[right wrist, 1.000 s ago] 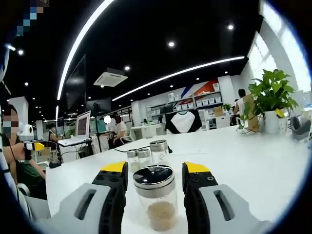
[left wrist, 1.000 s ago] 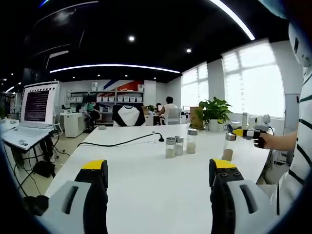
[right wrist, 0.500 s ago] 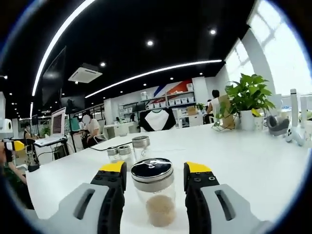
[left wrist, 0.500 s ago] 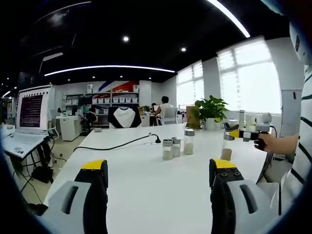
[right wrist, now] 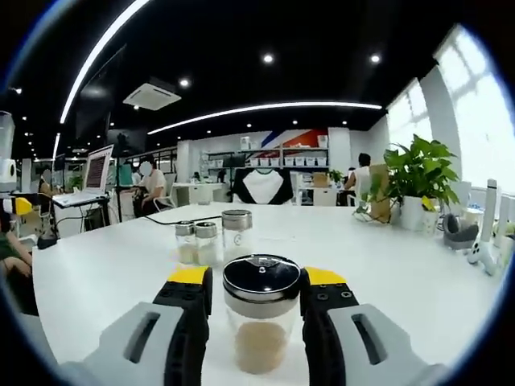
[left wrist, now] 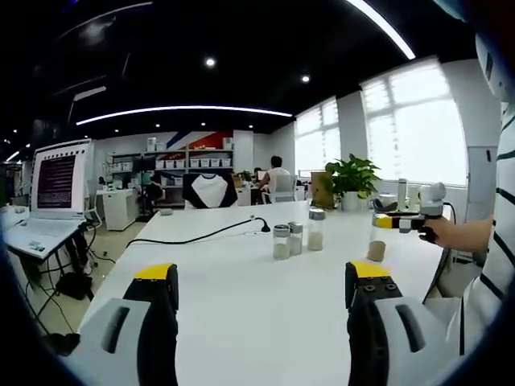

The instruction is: Rotate the seasoning bottle until the label or dispensing opening points toward the visible target arrow and the bottle remains upright within the marked orientation range

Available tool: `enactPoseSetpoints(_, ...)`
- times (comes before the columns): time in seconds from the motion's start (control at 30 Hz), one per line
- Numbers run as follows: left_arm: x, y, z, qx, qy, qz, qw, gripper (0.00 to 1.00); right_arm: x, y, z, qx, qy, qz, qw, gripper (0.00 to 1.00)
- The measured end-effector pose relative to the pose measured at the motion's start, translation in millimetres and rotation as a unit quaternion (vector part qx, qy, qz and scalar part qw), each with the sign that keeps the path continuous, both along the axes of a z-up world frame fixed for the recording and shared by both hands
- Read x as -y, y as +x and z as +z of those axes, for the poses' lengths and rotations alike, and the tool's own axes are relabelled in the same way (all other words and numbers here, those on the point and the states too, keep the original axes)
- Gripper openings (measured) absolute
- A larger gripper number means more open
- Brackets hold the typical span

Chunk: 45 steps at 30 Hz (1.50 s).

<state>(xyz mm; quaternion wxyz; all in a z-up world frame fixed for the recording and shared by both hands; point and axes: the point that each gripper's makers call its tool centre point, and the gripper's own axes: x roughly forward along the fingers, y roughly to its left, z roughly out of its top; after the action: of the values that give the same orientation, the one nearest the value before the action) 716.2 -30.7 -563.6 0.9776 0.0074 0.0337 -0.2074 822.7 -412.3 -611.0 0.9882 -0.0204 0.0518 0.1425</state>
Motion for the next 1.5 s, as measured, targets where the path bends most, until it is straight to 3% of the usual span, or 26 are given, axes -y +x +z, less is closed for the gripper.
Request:
enactPoseSetpoints(0.37,3.0,0.8,-3.3,-0.005,0.001,-0.005,1.0,0.89,3.2,-0.9,-0.1,0.004,0.0,0.019,0.9998,0.37)
enactPoseSetpoints(0.9,10.7,-0.6,-13.6,-0.014,-0.006,-0.015,0.9998,0.88,1.6,-4.2,-0.9,-0.005,0.015,0.095,0.9953,0.36)
enactPoseSetpoints(1.5,8.3,-3.8,-15.3,-0.011,-0.012,-0.013,0.9998,0.89,-9.2,-11.5,0.0,-0.023,0.029,0.221,0.9746,0.36)
